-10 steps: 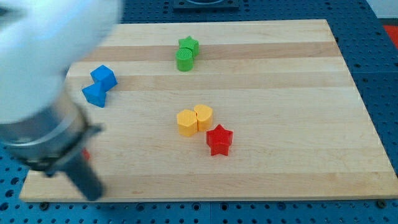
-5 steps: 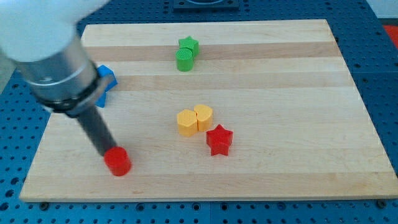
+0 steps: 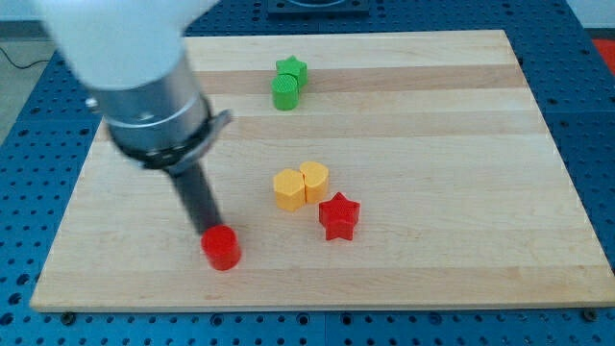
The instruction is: Place red circle to the bottom of the yellow hexagon
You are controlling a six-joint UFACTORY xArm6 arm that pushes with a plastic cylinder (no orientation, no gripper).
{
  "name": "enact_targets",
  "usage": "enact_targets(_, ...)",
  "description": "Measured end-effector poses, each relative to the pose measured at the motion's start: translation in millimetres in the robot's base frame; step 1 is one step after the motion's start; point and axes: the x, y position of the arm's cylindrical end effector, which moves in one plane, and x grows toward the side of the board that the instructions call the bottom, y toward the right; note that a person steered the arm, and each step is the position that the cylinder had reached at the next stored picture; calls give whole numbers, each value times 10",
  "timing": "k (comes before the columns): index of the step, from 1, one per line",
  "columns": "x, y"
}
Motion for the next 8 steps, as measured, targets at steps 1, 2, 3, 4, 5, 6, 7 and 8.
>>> enact_targets(1, -11, -31)
enact_targets(2, 94, -433)
enact_targets(3, 383, -433)
enact_targets(4, 509, -177)
enact_targets(5, 478, 224)
enact_targets(6, 350, 622)
enact_targets(7, 277, 836)
enact_targets(8, 344, 887)
